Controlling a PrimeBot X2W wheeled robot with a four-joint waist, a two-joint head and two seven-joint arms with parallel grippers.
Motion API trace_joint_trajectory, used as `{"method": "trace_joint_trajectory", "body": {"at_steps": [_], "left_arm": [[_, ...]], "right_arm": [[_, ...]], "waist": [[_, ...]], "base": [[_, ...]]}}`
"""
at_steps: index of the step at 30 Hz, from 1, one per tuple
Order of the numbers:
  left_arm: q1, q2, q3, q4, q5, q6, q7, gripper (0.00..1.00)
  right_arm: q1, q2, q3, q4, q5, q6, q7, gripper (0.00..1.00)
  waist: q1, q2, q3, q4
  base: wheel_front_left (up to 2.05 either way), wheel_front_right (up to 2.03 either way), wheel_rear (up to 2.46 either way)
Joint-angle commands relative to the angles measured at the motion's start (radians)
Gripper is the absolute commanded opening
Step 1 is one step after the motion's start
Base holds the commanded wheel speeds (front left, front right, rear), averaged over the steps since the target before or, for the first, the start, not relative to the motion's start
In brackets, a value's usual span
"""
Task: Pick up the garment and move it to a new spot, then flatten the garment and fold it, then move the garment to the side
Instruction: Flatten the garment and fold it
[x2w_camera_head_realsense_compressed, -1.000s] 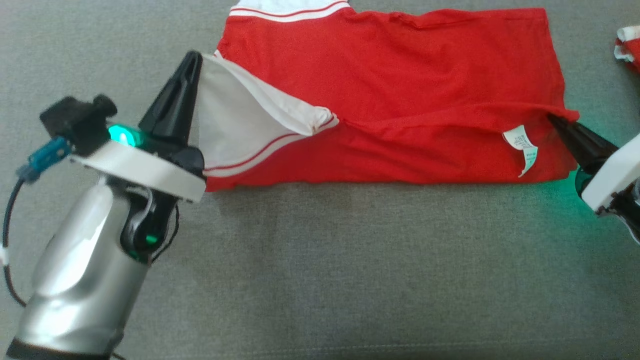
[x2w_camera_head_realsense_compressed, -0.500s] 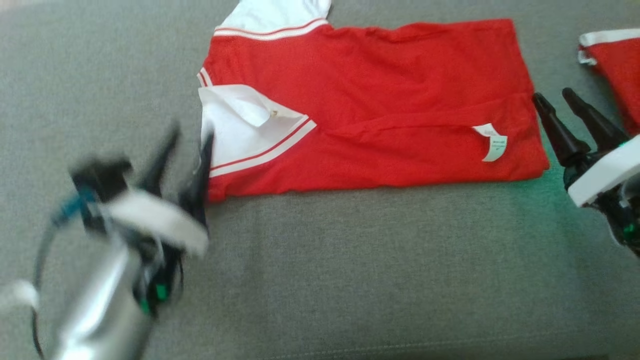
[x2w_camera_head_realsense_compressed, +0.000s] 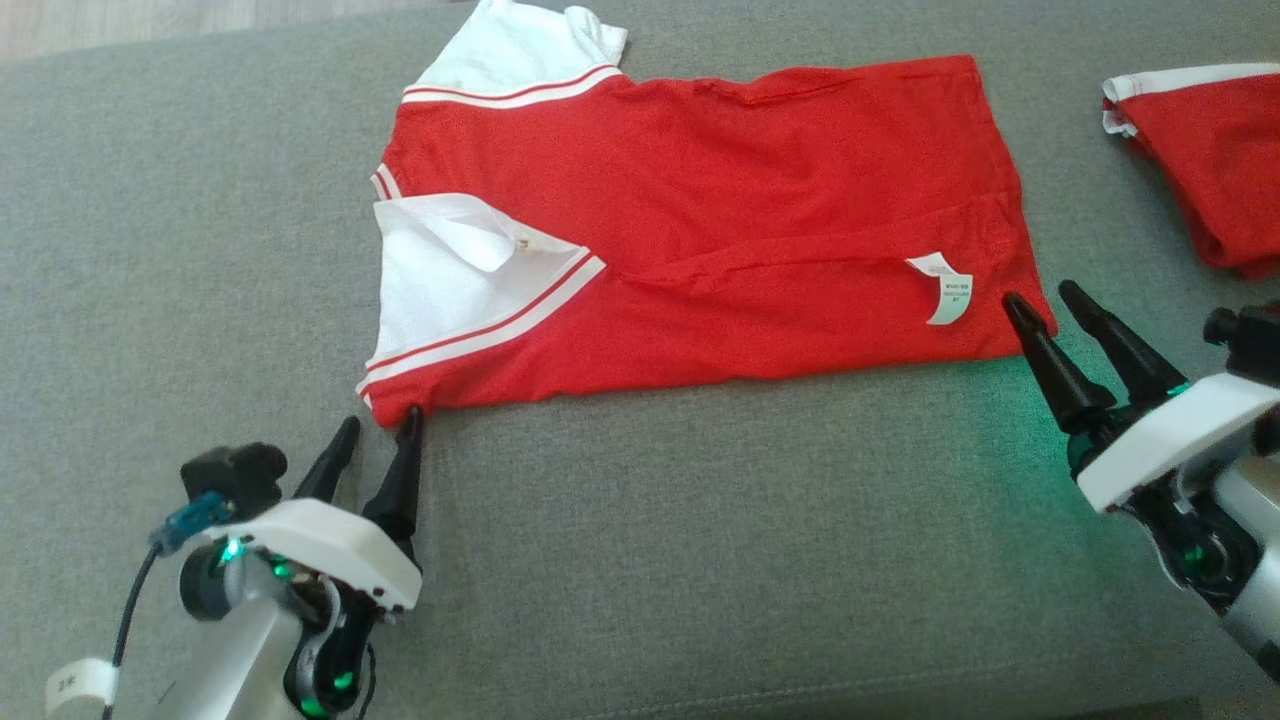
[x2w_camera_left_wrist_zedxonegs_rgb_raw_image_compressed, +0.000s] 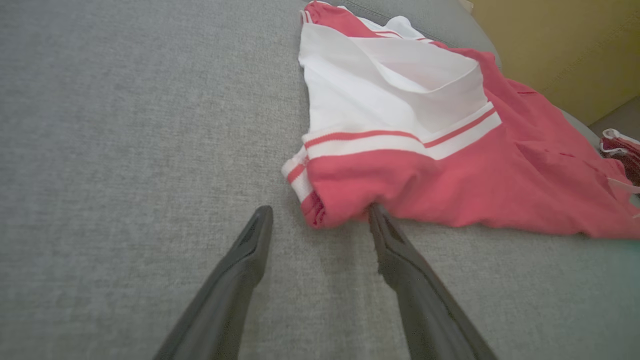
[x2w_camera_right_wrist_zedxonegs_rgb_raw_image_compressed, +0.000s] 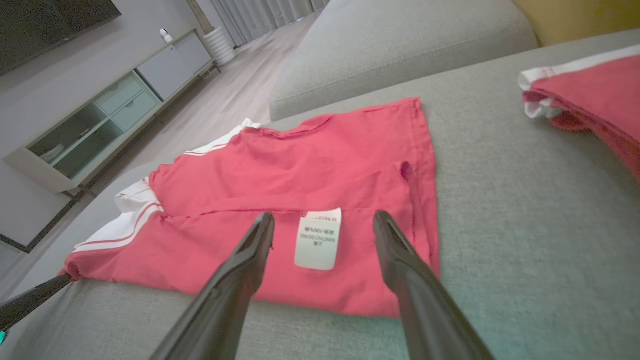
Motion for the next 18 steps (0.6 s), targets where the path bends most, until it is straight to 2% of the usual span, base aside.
{"method": "trace_joint_trajectory", "body": {"at_steps": [1, 6, 7, 8, 9, 13, 18], "left_arm": [[-0.050, 0.015, 0.040, -0.013, 0.009, -0.001, -0.018, 1.00], [-0.074, 0.020, 0.034, 0.015, 0.016, -0.012, -0.022, 1.00], [-0.081, 0.022, 0.029, 0.027, 0.022, -0.018, -0.026, 0.46], [-0.084, 0.022, 0.026, 0.032, 0.023, -0.023, -0.027, 0.22], [-0.086, 0.023, 0.021, 0.037, 0.025, -0.030, -0.027, 0.02], [-0.089, 0.026, 0.012, 0.049, 0.029, -0.045, -0.030, 0.00], [-0.087, 0.031, 0.001, 0.051, 0.031, -0.062, -0.034, 0.00]], "right_arm": [[0.026, -0.017, -0.020, -0.007, -0.011, -0.001, -0.014, 1.00], [0.046, -0.002, -0.044, 0.018, -0.025, -0.001, -0.014, 1.00], [0.049, 0.008, -0.053, 0.031, -0.026, -0.001, -0.014, 1.00], [0.049, 0.013, -0.056, 0.040, -0.026, -0.001, -0.014, 1.00], [0.049, 0.018, -0.059, 0.052, -0.027, -0.001, -0.014, 1.00], [0.050, 0.043, -0.076, 0.099, -0.007, -0.001, 0.000, 1.00], [0.025, 0.094, -0.094, 0.236, -0.014, -0.001, 0.056, 1.00]], "waist": [[0.0000, 0.0000, 0.004, -0.003], [0.0000, 0.0000, 0.011, -0.005], [0.0000, 0.0000, 0.013, -0.005], [0.0000, 0.0000, 0.014, -0.004], [0.0000, 0.0000, 0.014, -0.003], [0.0000, 0.0000, 0.012, 0.001], [0.0000, 0.0000, 0.005, 0.009]], "base": [[0.00, 0.00, 0.00], [0.00, 0.00, 0.00], [0.00, 0.00, 0.00], [0.00, 0.00, 0.00], [0.00, 0.00, 0.00], [0.00, 0.00, 0.00], [0.00, 0.00, 0.00]]}}
